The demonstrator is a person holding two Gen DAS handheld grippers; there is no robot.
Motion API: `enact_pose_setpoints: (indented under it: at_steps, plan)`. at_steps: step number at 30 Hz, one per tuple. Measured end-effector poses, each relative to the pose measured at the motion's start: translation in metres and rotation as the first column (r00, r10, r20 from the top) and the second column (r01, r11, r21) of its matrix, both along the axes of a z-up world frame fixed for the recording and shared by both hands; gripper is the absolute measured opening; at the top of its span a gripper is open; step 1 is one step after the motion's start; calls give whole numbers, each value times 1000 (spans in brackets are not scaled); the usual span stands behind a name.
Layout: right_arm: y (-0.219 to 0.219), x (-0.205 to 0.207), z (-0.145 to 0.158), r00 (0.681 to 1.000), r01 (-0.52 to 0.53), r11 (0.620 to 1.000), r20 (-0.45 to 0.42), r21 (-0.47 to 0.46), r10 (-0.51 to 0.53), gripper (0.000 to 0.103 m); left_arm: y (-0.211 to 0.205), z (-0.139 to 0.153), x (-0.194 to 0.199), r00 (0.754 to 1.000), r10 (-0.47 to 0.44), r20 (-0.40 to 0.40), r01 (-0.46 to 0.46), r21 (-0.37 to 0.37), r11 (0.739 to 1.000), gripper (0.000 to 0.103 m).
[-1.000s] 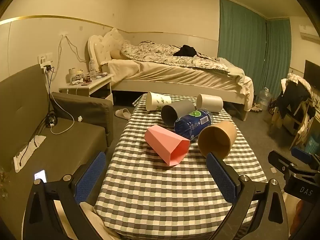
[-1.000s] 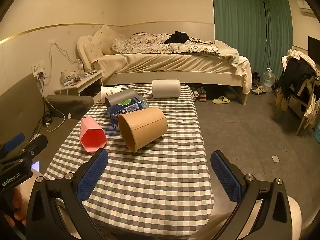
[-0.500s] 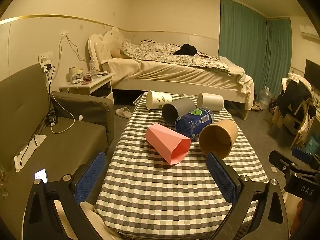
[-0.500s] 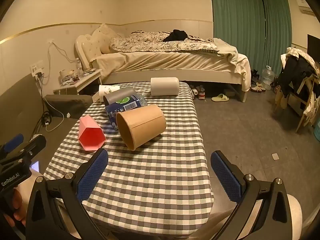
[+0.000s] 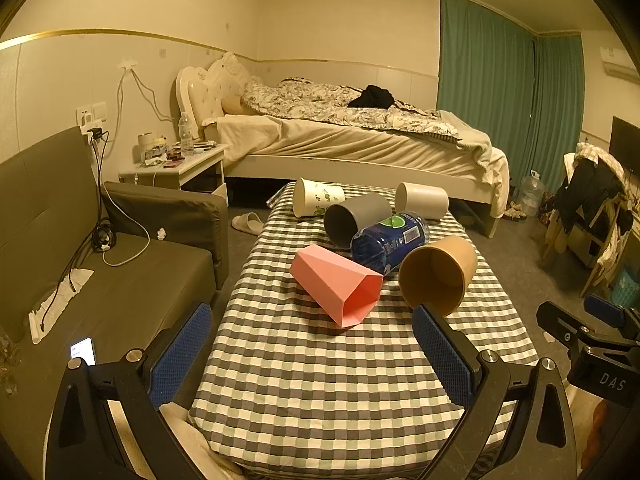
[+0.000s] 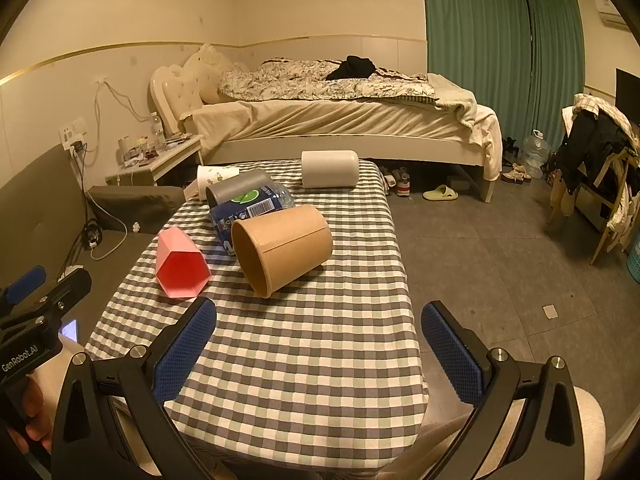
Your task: Flip cup upside down
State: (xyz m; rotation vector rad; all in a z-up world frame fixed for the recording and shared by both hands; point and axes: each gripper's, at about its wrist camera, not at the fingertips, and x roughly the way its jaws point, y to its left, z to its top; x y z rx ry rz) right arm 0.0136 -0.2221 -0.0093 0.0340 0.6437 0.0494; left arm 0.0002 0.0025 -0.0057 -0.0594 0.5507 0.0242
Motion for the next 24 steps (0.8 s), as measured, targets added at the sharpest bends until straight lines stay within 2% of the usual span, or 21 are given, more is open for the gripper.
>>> enact_pose_setpoints:
  at_steps: [24]
  plan:
    - [0, 1, -1, 1000, 0, 1000, -4, 0, 0, 103, -1, 0, 1, 1000, 1, -5, -1, 2, 1000, 103]
